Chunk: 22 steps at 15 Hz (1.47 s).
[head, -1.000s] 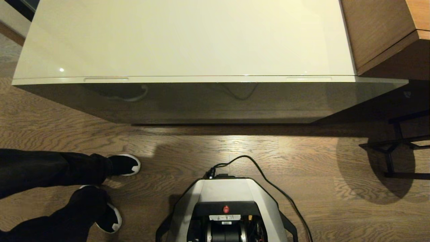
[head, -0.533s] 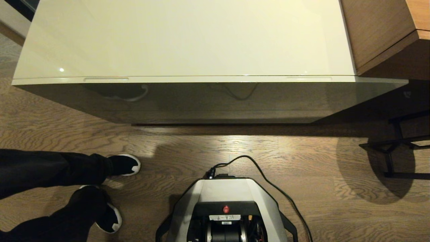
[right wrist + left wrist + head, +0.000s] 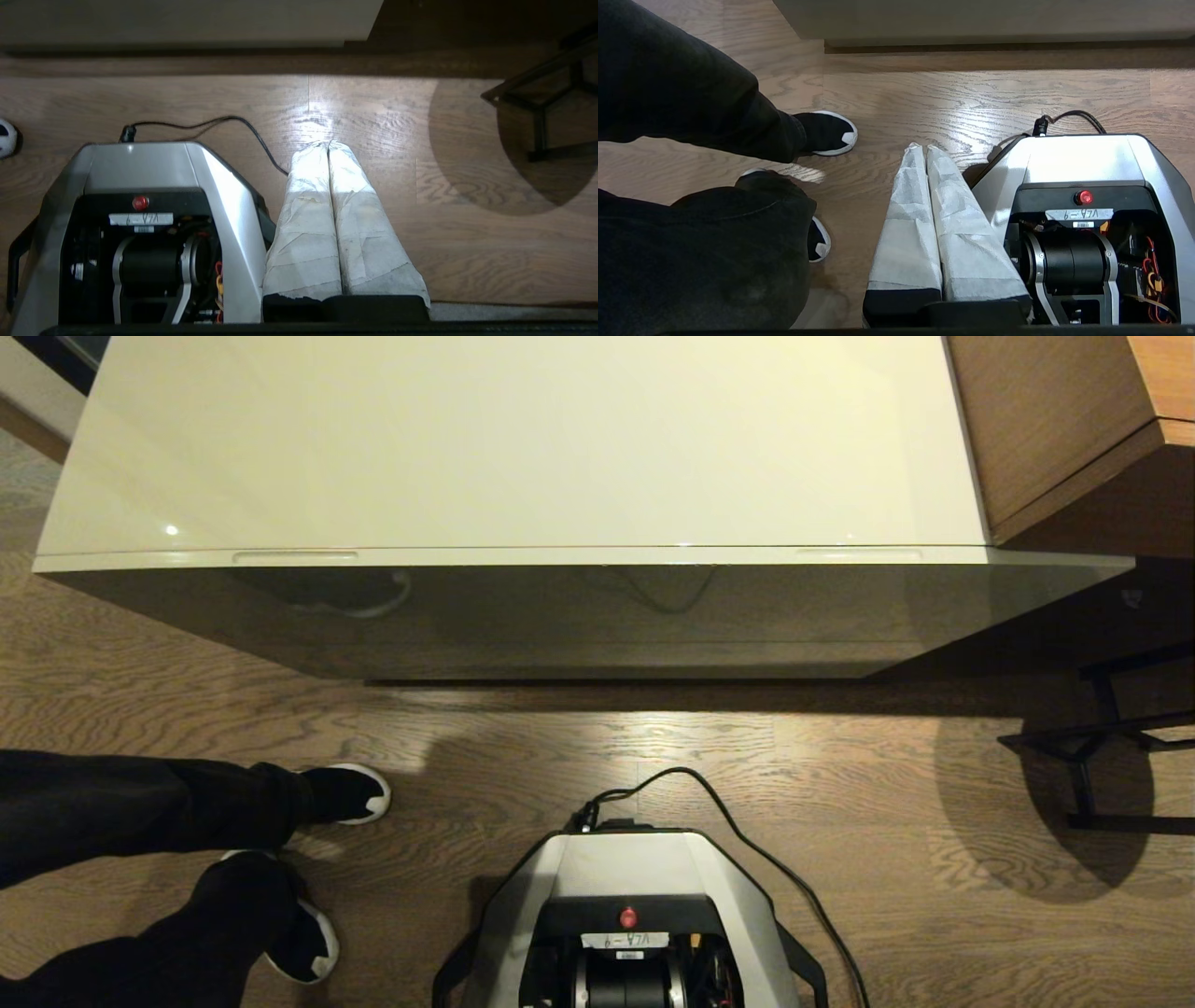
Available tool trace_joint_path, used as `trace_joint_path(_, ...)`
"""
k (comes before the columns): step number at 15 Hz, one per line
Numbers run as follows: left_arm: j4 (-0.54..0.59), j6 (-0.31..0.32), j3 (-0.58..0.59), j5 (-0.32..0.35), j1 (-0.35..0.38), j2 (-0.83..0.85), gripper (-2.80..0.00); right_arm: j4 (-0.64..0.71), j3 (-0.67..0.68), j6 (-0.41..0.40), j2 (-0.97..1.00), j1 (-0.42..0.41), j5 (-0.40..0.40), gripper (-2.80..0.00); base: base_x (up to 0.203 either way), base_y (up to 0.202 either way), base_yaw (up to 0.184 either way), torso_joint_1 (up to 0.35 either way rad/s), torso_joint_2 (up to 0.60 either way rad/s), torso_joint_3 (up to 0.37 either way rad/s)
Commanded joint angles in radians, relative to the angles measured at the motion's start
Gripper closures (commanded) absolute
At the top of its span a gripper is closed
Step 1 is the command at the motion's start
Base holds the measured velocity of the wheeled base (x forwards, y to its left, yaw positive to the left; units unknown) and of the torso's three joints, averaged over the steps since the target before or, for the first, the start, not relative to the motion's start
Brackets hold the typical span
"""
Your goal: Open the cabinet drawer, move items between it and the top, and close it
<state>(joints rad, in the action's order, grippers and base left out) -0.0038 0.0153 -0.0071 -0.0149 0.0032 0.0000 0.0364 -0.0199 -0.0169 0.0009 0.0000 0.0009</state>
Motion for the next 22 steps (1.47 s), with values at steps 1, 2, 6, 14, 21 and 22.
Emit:
trace_joint_path(1,-0.001,0.0,-0.002,0.0,0.001,0.002,0.0,0.0,-0.006,0.0,0.001,0.002,0.001,0.0,0.0,0.0,0.0,0.0,0.0,0.0)
trace_joint_path(2,0.011,-0.006,0.006,0.006,0.0,0.002,0.0,-0.001,0.001,0.001,0.001,0.002,0.001,0.0,0.0,0.0,0.0,0.0,0.0,0.0)
trace_joint_path(6,0.011,-0.002,0.006,0.006,0.0,0.002,0.0,0.011,0.001,0.012,0.001,0.002,-0.002,0.0,0.0,0.0,0.0,0.0,0.0,0.0)
trace_joint_path(14,0.009,-0.022,0.007,0.009,0.001,0.002,0.0,0.436,-0.478,0.149,0.029,-0.002,0.216,0.0,0.0,0.0,0.0,0.0,0.0,0.0)
trace_joint_path(21,0.068,-0.018,-0.199,0.014,0.0,0.114,0.0,0.219,-0.59,0.546,0.488,-0.05,0.412,0.0,0.0,0.0,0.0,0.0,0.0,0.0)
trace_joint_path(22,0.069,-0.052,-0.272,0.013,0.001,0.194,0.0,0.267,-0.646,0.56,0.473,-0.055,0.39,0.0,0.0,0.0,0.0,0.0,0.0,0.0)
